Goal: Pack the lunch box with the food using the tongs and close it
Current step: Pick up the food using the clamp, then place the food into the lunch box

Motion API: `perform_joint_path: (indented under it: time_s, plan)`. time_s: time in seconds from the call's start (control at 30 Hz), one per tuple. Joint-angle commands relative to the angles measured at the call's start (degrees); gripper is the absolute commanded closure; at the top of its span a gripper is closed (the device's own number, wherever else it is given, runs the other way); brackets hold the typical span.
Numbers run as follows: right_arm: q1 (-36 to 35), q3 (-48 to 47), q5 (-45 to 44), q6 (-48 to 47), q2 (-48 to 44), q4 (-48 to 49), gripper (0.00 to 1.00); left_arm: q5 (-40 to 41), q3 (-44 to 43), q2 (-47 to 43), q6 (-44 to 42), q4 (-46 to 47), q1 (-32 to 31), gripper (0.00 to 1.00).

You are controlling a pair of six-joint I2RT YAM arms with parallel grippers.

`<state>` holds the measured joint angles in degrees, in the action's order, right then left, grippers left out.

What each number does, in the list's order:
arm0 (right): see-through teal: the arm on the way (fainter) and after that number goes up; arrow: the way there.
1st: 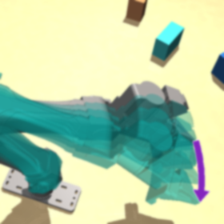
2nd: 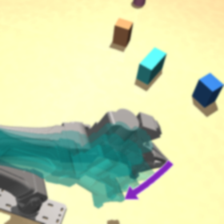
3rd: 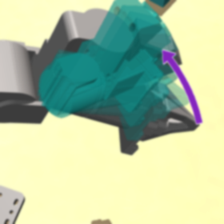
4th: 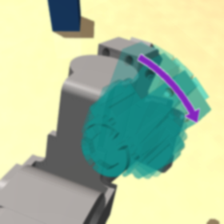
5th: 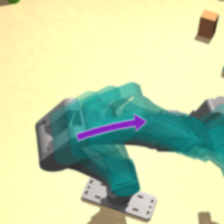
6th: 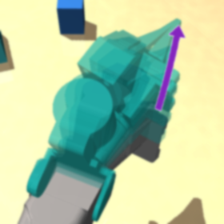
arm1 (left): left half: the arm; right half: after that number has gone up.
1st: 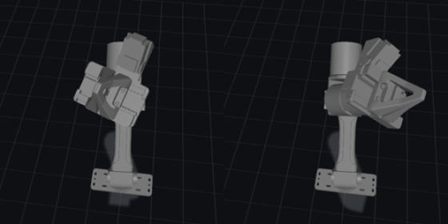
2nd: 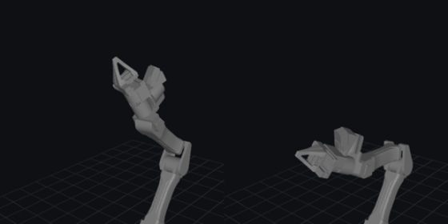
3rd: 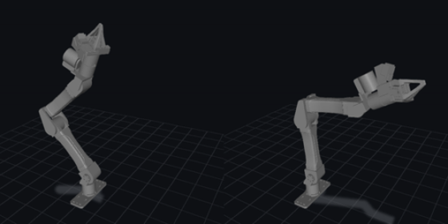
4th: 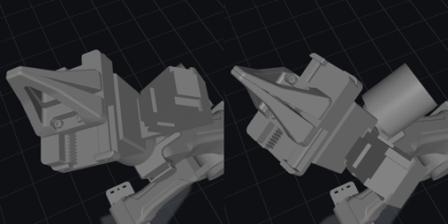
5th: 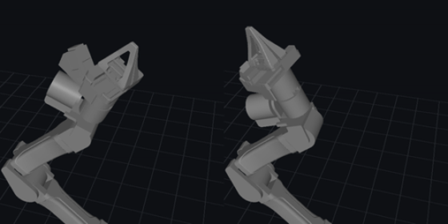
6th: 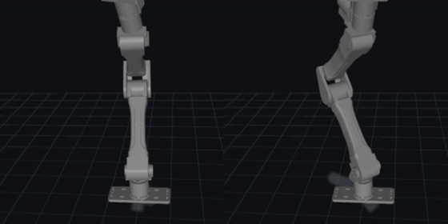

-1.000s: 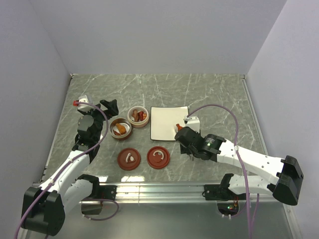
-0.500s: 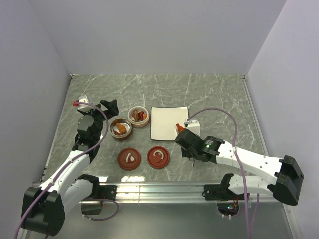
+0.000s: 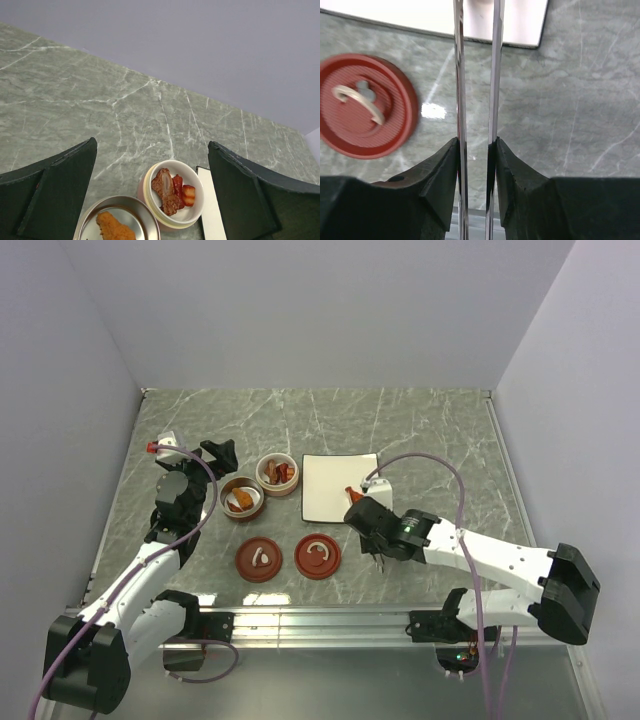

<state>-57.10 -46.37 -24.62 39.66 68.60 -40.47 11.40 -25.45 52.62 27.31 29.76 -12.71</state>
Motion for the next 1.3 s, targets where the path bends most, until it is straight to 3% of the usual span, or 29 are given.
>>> perform_joint_path:
  time_s: [0.0, 0.57, 0.9, 1.27]
  plan:
    - [0.2, -4.5, -2.3, -1.4, -0.3, 1.7, 0.77, -0.7, -0.4, -1.0, 0.6, 2.6, 0.3, 0.01]
    - [0.1, -19.0, -1.8, -12.1, 5.1, 6.4, 0.78, -0.6, -0.6, -0.8, 0.5, 2.5, 0.2, 0.01]
    - [-1.6, -28.0, 6.3, -18.5, 15.4, 12.1, 0.78, -0.5, -0.6, -0.7, 0.6, 2.5, 0.4, 0.01]
    - [-6.0, -37.5, 10.9, -21.8, 26.0, 12.1, 0.79, -0.5, -0.5, -0.7, 0.6, 2.6, 0.4, 0.00]
